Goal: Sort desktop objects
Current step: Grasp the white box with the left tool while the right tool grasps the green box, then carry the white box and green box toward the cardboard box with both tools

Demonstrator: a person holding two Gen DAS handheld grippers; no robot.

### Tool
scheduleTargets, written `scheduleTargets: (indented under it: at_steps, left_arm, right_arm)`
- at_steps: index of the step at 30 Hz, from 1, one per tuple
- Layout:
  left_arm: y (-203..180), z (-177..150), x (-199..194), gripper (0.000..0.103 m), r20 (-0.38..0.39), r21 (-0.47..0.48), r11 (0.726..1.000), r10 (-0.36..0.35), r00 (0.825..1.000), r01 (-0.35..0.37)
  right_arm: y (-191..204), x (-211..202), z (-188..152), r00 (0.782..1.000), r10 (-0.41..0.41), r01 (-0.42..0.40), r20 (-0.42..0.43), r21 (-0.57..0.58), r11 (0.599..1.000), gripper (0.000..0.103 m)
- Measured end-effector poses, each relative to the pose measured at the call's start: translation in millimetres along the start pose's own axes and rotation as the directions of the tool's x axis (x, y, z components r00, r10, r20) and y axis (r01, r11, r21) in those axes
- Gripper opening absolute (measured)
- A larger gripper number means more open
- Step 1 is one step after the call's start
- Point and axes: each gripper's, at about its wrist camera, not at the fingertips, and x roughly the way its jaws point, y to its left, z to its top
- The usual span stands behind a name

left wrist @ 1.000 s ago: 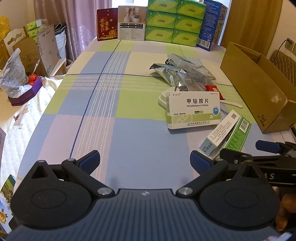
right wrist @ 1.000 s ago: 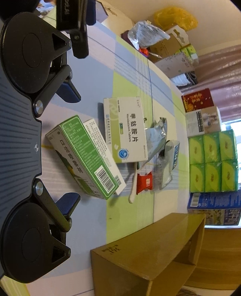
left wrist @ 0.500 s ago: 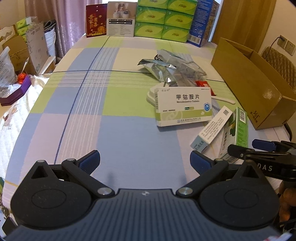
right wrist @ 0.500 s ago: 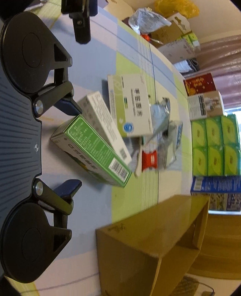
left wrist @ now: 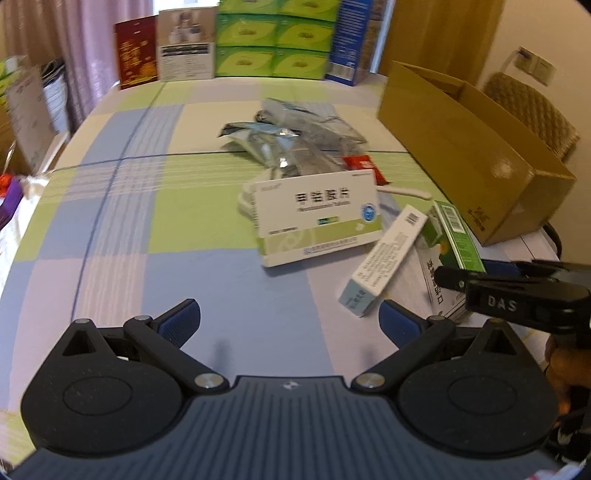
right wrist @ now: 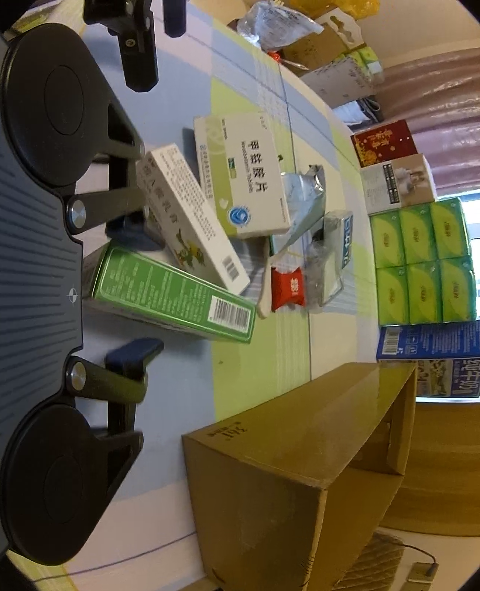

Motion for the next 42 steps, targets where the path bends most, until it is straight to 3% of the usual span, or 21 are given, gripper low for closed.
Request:
scheduleTargets:
  at_steps: [4,10,16,18,20,23,32,42]
  left_arm:
    - [-10.9,2.7,9.5,0.096,0.001,0.057,0.997,-0.052,0.999,0.052]
    - [-37.1,10.4,30.0,0.082,-0.001,0.184,0.974,-0.136,0.991,0.134]
    - [-64.4,18.4,53.1,0.068,-0.015,0.321,0.934,-0.162,0.987,0.159]
    - [-70.7,21.7,61.8,0.061,-0.025,0.354,0.921,-0.163,0.986,0.161]
    - [-75.1,23.7,69.1,0.041,-0.042,0.370,0.914,-0.161,0.986,0.165]
    - [-76.9,24.6,76.7,0.024,-0.076,0.327,0.932,-0.141,0.987,0.158]
    - [-94.3,6.7,64.1,0.024,-0.094,0.315,0.941,-0.096,0.991,0.121]
    - [-102.3,15.3,85.2,0.025,-0.118,0.325,0.940,-0.065,0.991,0.101]
  right_arm:
    - [-8.7,-2.4,-2.3,1.000,-0.014,0.015,0.010,-0.045,0.999,0.028]
    - [-27.6,-19.2,-9.6,0.999,-0.042,0.045,0.029,-0.113,0.993,0.027]
    - [-43.9,-20.8,-19.8,0.998,-0.064,0.067,0.021,-0.132,0.989,0.027]
    - [-48.0,-20.1,-21.0,0.998,-0.056,0.059,0.025,-0.134,0.989,0.027]
    - [-50.6,-19.0,-21.7,0.998,-0.048,0.052,0.027,-0.129,0.990,0.028]
    - [-54.4,-16.1,-21.6,0.999,-0.048,0.050,0.025,-0.118,0.992,0.030]
    - [-62.8,-11.0,-22.7,1.000,-0.023,0.024,0.014,-0.108,0.994,0.033]
    - [-65.9,1.8,-17.1,1.000,0.008,-0.007,0.005,-0.125,0.992,0.033]
